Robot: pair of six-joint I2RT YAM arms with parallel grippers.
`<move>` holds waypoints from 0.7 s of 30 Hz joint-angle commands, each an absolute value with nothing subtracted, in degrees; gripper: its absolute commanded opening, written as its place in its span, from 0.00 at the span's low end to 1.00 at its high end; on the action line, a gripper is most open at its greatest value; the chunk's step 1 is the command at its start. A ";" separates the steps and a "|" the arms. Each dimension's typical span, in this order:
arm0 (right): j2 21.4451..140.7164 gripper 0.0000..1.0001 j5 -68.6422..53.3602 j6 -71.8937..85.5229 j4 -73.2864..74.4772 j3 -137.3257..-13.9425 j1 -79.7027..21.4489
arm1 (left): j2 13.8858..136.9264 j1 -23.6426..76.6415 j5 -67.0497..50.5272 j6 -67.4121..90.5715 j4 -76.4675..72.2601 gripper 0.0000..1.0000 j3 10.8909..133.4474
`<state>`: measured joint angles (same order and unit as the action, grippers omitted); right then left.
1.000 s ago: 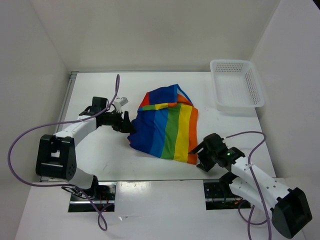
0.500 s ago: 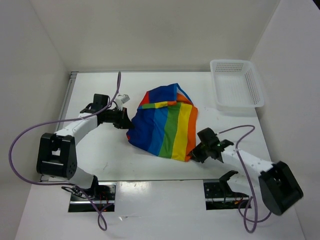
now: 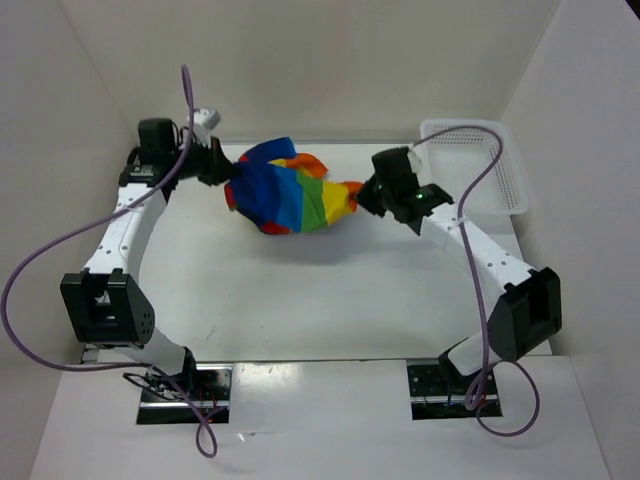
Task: Fold and stack the shorts
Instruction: Flatten the shorts out
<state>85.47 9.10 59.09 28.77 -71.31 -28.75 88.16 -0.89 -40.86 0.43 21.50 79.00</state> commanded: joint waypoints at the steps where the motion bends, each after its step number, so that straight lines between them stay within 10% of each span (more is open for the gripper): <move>1: 81.66 0.00 14.93 52.73 33.66 -80.15 -26.20 | 89.03 -0.97 -41.22 0.00 22.14 0.00 93.11; 8: 68.30 0.00 10.20 52.03 33.05 -63.22 -16.18 | 83.17 -2.02 -49.83 0.00 26.98 0.03 79.45; 12: 63.65 0.00 6.86 54.30 33.05 -49.09 -14.94 | 78.23 -3.43 -50.36 0.00 26.98 0.63 62.89; 15: 61.53 0.00 5.19 55.45 33.05 -44.66 -14.94 | 77.17 -4.04 -49.14 0.00 28.91 0.84 59.68; 19: 61.00 0.00 4.57 54.59 32.52 -44.11 -13.54 | 77.17 -4.04 -42.82 0.00 31.81 0.84 58.37; 21: 62.31 0.00 4.57 53.53 32.52 -46.04 -12.49 | 77.17 -4.04 -39.83 0.00 32.77 0.52 56.52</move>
